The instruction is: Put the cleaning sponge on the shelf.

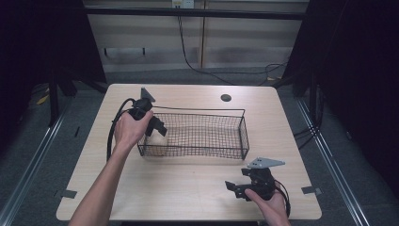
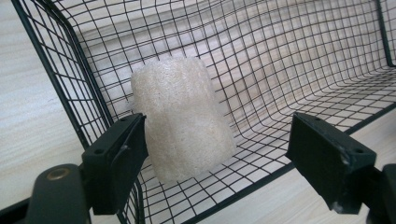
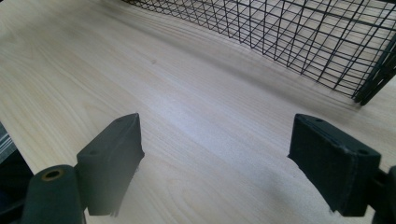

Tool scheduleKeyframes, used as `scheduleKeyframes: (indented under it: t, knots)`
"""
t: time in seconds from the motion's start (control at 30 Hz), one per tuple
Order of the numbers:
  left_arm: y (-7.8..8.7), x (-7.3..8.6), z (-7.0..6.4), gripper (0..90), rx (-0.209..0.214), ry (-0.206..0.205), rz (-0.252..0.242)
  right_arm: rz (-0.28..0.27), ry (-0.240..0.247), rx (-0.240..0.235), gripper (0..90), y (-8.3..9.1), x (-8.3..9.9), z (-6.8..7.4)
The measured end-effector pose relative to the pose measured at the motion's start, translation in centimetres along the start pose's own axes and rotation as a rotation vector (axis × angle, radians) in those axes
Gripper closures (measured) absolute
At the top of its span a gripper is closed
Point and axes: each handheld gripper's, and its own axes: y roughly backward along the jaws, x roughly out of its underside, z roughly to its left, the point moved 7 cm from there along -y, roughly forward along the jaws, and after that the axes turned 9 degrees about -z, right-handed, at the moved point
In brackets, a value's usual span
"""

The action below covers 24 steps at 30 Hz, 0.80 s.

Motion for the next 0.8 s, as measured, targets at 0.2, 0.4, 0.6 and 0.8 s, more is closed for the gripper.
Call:
scheduleKeyframes:
  t: [0.2, 0.4, 0.6, 0.8]
  knots:
    - [1.0, 0.2, -0.1, 19.7, 0.028, -0.022, -0.044, 0.000, -0.001, 0.000, 16.6, 0.0, 0.0, 0.0]
    - [2.6, 0.6, 0.0, 19.5, 0.048, -0.064, -0.082, 0.000, -0.006, 0.002, 16.6, 0.0, 0.0, -0.1]
    - [4.1, 0.7, -0.4, 19.5, 0.079, -0.109, -0.140, 0.001, -0.006, 0.003, 16.6, -0.1, 0.0, -0.1]
    - [5.3, 0.9, -0.2, 19.5, 0.066, -0.105, -0.215, -0.002, -0.010, 0.004, 16.6, -0.1, 0.0, -0.2]
